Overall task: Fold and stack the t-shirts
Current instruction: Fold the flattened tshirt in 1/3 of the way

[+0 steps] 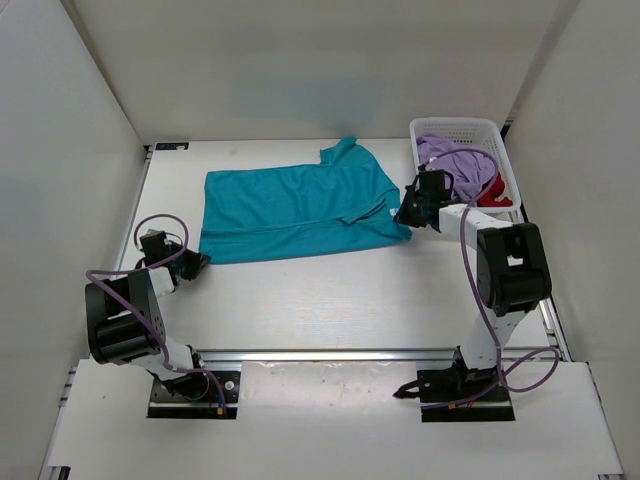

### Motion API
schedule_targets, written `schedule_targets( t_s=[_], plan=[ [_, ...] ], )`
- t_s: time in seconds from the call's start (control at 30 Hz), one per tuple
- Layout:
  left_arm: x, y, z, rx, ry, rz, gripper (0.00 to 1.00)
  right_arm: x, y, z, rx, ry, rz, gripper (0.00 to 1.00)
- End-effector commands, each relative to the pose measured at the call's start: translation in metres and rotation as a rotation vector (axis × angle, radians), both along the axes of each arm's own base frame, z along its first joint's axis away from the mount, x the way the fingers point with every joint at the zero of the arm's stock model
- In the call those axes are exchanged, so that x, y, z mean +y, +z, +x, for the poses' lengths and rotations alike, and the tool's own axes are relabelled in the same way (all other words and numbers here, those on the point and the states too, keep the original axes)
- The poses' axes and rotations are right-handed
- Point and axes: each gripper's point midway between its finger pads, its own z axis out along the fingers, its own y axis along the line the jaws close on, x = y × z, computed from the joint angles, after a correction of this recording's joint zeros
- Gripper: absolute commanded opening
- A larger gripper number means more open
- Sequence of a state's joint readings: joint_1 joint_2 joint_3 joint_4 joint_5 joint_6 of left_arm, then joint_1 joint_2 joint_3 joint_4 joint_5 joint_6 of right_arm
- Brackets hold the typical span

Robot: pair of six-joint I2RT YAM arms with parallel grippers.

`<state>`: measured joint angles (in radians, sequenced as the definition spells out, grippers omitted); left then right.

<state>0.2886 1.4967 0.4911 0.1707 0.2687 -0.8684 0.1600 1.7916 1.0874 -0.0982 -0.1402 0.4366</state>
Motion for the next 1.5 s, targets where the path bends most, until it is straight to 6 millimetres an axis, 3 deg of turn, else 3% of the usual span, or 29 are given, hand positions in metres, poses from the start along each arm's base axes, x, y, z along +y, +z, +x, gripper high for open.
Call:
schedule_targets(
  t_s=[0.0, 0.23, 0.33, 0.43, 0.53, 0.63, 0.7, 0.8, 0.93, 1.27, 1.47],
  plan=[
    [0.006, 0.012, 0.01, -0.033, 0.003, 0.031, 0.0, -0.009, 0.006, 0.021, -0.041, -0.02, -0.052, 0.0],
    [0.009, 0.013, 0.011, -0.033, 0.01, 0.039, 0.0, -0.016, -0.005, 0.035, -0.047, -0.039, -0.124, 0.01],
    [0.01, 0.014, 0.011, -0.038, 0.01, 0.039, 0.0, -0.017, -0.012, 0.033, -0.035, -0.049, -0.161, 0.08],
    [0.011, 0.015, 0.012, -0.035, 0.009, 0.035, 0.0, -0.015, -0.001, 0.034, -0.064, -0.036, -0.187, 0.17],
    [0.01, 0.017, 0.012, -0.042, 0.002, 0.033, 0.0, -0.014, 0.024, 0.028, -0.122, -0.045, -0.229, 0.27],
    [0.012, 0.024, 0.017, -0.057, 0.003, 0.043, 0.0, -0.005, 0.043, 0.014, -0.17, -0.033, -0.211, 0.3],
    [0.012, 0.021, 0.017, -0.046, -0.005, 0.04, 0.0, -0.007, 0.045, 0.003, -0.174, -0.034, -0.195, 0.29],
    [0.018, 0.016, 0.013, -0.028, 0.008, -0.002, 0.0, -0.009, 0.026, -0.024, -0.128, -0.035, -0.143, 0.28],
    [0.022, 0.018, 0.016, -0.029, 0.009, -0.007, 0.0, 0.004, 0.011, -0.049, -0.097, 0.033, -0.086, 0.27],
    [0.028, 0.029, 0.022, -0.045, 0.006, 0.024, 0.0, 0.016, -0.001, -0.064, -0.05, 0.102, -0.036, 0.24],
    [0.028, 0.027, 0.023, -0.047, 0.007, 0.019, 0.0, 0.017, -0.001, -0.055, -0.064, 0.107, -0.002, 0.24]
  ],
)
